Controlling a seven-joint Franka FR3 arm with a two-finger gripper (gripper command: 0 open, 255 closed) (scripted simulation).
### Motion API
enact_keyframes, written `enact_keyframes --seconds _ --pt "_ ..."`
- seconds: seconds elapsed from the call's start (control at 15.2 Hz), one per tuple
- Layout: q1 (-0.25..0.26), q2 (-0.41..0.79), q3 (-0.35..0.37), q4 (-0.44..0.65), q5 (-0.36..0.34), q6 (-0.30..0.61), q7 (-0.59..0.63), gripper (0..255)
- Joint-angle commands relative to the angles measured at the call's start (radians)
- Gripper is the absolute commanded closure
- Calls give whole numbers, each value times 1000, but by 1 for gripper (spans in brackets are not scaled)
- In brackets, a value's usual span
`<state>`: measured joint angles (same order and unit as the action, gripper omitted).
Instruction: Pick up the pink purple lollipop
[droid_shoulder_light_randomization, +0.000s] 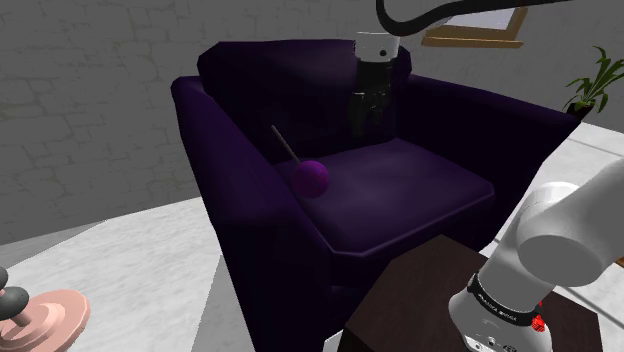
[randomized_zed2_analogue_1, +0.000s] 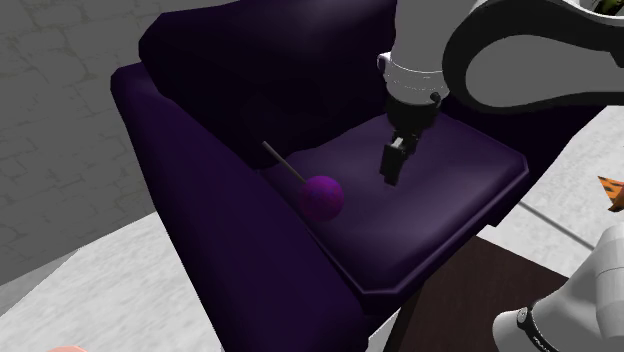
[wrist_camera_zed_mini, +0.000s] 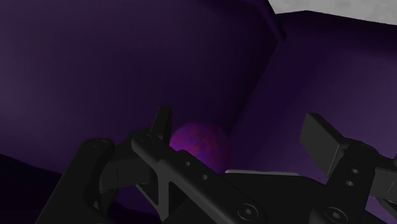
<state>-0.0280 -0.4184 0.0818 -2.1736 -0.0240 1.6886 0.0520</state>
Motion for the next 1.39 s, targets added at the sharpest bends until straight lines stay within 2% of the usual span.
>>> enact_keyframes --seconds 0.0,0.33,0.66,0.99,1.25,1.32 --pt "-4 103 15 66 -18 7 24 0" --pt "-8 345 38 247 -72 -7 81 0" --pt "2 591 45 467 -131 -58 130 0" --pt "26 853 34 743 -184 -150 159 0" --pt "53 1096 14 1044 -219 -267 160 0" --pt "55 1108 12 1060 -220 -273 159 0"
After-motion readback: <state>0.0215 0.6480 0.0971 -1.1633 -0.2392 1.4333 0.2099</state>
